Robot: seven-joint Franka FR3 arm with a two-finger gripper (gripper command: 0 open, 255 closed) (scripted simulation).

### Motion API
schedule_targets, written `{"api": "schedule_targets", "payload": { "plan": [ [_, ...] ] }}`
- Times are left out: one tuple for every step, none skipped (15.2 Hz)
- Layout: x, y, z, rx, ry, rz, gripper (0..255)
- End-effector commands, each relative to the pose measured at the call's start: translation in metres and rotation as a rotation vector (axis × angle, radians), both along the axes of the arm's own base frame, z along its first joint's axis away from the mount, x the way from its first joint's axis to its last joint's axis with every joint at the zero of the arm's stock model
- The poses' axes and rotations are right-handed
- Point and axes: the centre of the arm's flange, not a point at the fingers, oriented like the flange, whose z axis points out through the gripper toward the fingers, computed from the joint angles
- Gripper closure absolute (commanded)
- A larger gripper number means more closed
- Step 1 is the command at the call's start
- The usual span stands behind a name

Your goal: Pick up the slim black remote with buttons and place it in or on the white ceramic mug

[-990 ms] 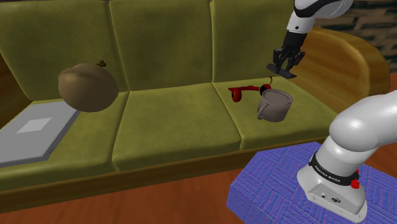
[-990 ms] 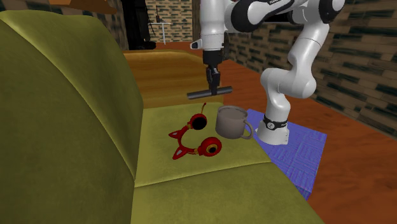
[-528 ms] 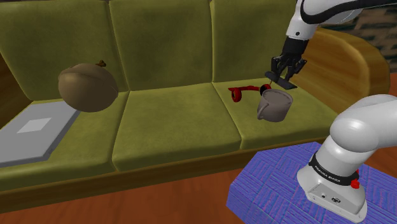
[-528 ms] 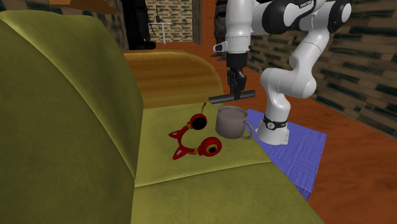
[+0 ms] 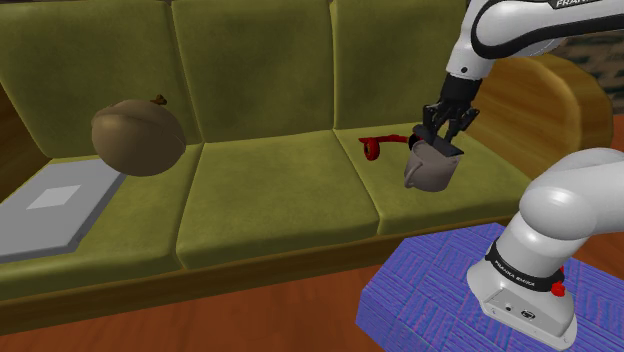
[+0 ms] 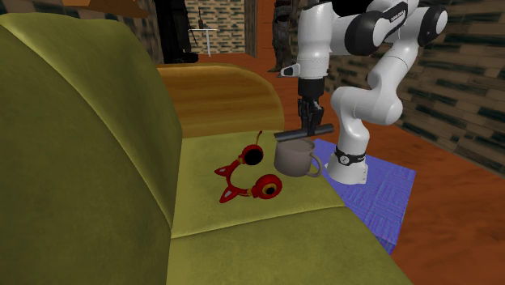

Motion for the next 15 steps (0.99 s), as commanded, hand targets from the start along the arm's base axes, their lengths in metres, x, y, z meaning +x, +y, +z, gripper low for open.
{"api": "schedule_targets", "payload": {
  "plan": [
    [0.000, 0.000, -0.011, 0.000, -0.001, 0.000, 255],
    [0.000, 0.000, -0.016, 0.000, -0.001, 0.000, 255],
    [0.000, 0.000, -0.022, 0.000, -0.001, 0.000, 255],
    [0.000, 0.000, -0.027, 0.000, -0.001, 0.000, 255],
    [0.000, 0.000, -0.035, 0.000, -0.001, 0.000, 255],
    [0.000, 0.000, -0.035, 0.000, -0.001, 0.000, 255],
    [0.000, 0.000, -0.035, 0.000, -0.001, 0.000, 255],
    [0.000, 0.000, -0.035, 0.000, -0.001, 0.000, 255],
    [0.000, 0.000, -0.035, 0.000, -0.001, 0.000, 255],
    [0.000, 0.000, -0.035, 0.000, -0.001, 0.000, 255],
    [0.000, 0.000, -0.035, 0.000, -0.001, 0.000, 255],
    [0.000, 0.000, -0.035, 0.000, -0.001, 0.000, 255],
    [0.000, 0.000, -0.035, 0.000, -0.001, 0.000, 255],
    [0.000, 0.000, -0.035, 0.000, -0.001, 0.000, 0],
    [0.000, 0.000, -0.035, 0.000, -0.001, 0.000, 0]
  ]
}}
